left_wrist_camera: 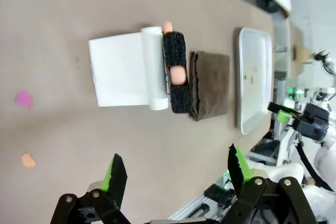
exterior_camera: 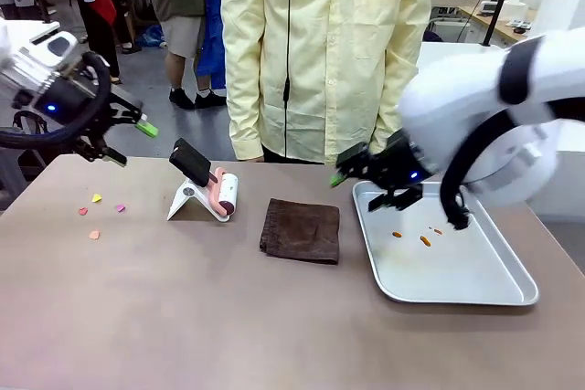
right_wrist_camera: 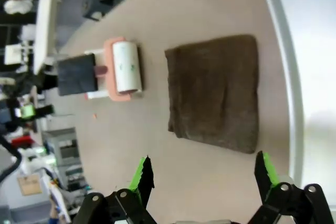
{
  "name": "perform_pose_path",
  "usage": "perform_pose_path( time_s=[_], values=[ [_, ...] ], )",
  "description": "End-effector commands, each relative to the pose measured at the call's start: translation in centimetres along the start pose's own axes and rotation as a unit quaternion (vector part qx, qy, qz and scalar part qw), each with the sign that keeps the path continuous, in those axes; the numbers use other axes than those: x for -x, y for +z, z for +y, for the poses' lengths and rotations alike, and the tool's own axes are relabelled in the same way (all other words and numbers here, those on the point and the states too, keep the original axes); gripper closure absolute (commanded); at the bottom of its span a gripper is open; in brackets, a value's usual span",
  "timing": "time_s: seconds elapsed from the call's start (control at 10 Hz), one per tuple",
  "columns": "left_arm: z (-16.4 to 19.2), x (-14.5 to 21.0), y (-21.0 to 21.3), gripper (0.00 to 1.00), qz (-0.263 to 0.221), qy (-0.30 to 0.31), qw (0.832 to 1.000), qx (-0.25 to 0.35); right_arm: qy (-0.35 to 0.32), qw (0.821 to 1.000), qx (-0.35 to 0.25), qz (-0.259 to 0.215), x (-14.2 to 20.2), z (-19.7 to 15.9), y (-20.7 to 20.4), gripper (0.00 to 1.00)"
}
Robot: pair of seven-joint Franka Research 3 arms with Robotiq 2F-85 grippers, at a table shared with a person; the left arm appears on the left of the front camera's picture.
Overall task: Clean the surface of the table.
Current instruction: Hold the Lint Roller with your left hand and the towel with your right hand.
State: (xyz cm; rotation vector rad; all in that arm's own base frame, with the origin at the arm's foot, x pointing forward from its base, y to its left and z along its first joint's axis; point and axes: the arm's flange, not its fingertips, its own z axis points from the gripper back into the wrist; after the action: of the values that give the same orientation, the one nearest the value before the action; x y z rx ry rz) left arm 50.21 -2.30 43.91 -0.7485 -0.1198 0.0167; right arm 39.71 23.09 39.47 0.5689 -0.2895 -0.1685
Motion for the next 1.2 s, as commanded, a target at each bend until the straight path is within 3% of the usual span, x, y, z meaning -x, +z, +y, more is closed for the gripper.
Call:
perform_pose_path(
  time_s=[0.0,0.4,0.5,0.7,0.8,1.1],
  values=[
    [-1.3,-1.1,-1.0,0.0,0.031,-0.006,0.999,-0.019,0.027,0.999,0.014,0.026,-0.6,0.4,-2.5,0.0],
    [-1.7,-0.9,-1.7,0.0,0.044,0.014,0.999,-0.022,-0.005,0.999,0.032,0.026,-1.9,-1.3,-1.6,0.0],
    [-1.5,-0.9,-2.4,0.0,0.032,-0.013,0.999,-0.012,0.024,0.999,0.025,0.037,-0.3,-0.8,-3.5,0.0],
    [-1.5,-0.9,-2.4,0.0,0.032,-0.013,0.999,-0.012,0.024,0.999,0.025,0.037,-0.3,-0.8,-3.5,0.0],
    [-1.4,-0.9,-2.3,0.0,0.034,-0.006,0.999,-0.013,0.016,0.999,0.024,0.034,-1.0,-1.3,-3.0,0.0],
    [-1.4,-3.5,-3.3,0.0,-0.003,0.006,0.999,-0.044,0.086,0.995,0.037,0.029,-3.3,0.6,-4.9,0.0]
  ],
)
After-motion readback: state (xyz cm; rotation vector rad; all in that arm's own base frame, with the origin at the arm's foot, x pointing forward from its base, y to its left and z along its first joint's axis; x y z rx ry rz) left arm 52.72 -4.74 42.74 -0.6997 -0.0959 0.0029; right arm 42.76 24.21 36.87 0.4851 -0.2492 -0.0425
